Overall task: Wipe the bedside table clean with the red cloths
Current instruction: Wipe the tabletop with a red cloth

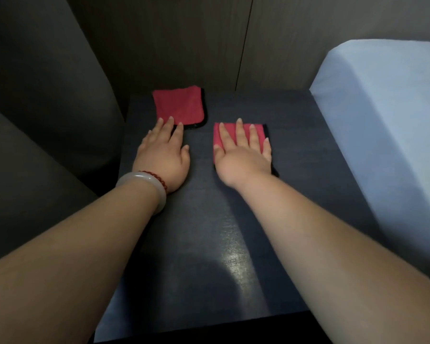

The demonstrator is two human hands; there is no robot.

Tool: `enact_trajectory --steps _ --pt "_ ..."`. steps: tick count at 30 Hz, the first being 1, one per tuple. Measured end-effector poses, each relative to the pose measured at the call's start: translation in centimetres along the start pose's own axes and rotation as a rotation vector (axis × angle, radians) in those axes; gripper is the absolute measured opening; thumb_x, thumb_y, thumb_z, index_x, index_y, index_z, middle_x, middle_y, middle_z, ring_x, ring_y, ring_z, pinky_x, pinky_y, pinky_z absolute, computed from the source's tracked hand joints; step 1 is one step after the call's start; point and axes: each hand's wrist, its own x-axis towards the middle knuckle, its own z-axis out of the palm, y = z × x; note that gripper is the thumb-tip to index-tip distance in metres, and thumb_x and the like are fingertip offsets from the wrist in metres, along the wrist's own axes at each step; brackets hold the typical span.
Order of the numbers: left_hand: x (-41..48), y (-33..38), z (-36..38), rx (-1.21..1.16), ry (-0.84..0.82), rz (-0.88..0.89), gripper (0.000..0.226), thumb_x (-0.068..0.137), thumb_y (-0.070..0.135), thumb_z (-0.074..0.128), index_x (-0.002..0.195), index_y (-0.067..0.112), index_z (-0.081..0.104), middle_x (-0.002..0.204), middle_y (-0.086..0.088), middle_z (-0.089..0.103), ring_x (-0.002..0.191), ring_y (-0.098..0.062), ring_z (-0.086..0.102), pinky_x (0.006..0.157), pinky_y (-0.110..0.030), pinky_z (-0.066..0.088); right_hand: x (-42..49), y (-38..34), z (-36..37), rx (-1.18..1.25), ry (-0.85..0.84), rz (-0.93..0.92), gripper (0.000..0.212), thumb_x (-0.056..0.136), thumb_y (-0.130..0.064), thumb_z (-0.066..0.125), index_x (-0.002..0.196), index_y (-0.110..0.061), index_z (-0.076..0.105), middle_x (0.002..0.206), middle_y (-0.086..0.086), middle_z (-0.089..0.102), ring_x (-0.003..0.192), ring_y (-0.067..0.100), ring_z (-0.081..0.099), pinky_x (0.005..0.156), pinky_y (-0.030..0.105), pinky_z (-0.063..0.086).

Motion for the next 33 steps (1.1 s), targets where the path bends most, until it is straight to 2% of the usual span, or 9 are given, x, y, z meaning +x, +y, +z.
enact_trajectory --steps 3,7,9,17,25,33 --pt "0.1 0.0 0.1 -0.02 0.017 0.007 0.058 0.101 0.036 0.029 0.155 0.017 0.016 0.164 -0.005 0.008 0.15 -0.022 0.002 0.121 -0.041 0.007 1.7 -0.3 -0.6 0.009 -0.007 0.022 0.055 0.101 -0.049 0.01 0.151 -0.043 -0.012 0.161 -0.006 -0.024 0.148 0.022 -0.019 0.117 0.051 -0.012" --pt "0.0 0.1 0.4 -0.036 0.041 0.012 0.058 0.101 0.034 0.03 0.155 0.016 0.018 0.163 -0.006 0.01 0.15 -0.022 0.003 0.121 -0.041 0.007 -4.7 0.2 1.7 0.007 0.125 -0.026 0.055 0.101 -0.049 0.009 0.151 -0.043 -0.01 0.162 -0.006 -0.02 0.148 0.02 -0.018 0.118 0.047 -0.013" --pt "0.0 0.0 0.4 -0.031 0.034 0.015 0.058 0.101 0.034 0.03 0.155 0.016 0.017 0.163 -0.006 0.009 0.15 -0.022 0.003 0.121 -0.041 0.007 -6.5 0.2 2.4 0.006 0.121 -0.031 0.055 0.1 -0.049 0.01 0.151 -0.044 -0.011 0.161 -0.007 -0.021 0.148 0.02 -0.019 0.117 0.047 -0.014" --pt "0.1 -0.1 0.5 -0.04 0.053 0.014 0.058 0.101 0.034 0.032 0.154 0.016 0.019 0.163 -0.006 0.011 0.15 -0.023 0.004 0.121 -0.041 0.008 5.2 -1.7 -1.6 0.011 -0.012 0.04 0.055 0.101 -0.048 0.012 0.152 -0.042 -0.01 0.161 -0.006 -0.023 0.148 0.023 -0.019 0.117 0.053 -0.012" --pt "0.1 -0.2 0.7 -0.055 0.074 0.028 0.057 0.1 0.033 0.032 0.154 0.016 0.021 0.163 -0.006 0.012 0.15 -0.023 0.005 0.12 -0.039 0.007 -0.5 -0.7 0.7 -0.004 0.08 -0.02 0.055 0.101 -0.049 0.009 0.152 -0.042 -0.01 0.161 -0.007 -0.022 0.148 0.022 -0.019 0.117 0.049 -0.013" --pt "0.1 -0.2 0.9 -0.078 0.084 0.021 0.056 0.1 0.033 0.032 0.153 0.017 0.022 0.163 -0.004 0.013 0.15 -0.021 0.005 0.121 -0.039 0.007 9.7 -2.6 -3.2 0.023 -0.012 0.051 0.056 0.101 -0.047 0.013 0.153 -0.04 -0.007 0.162 -0.003 -0.02 0.148 0.025 -0.018 0.116 0.054 -0.012"
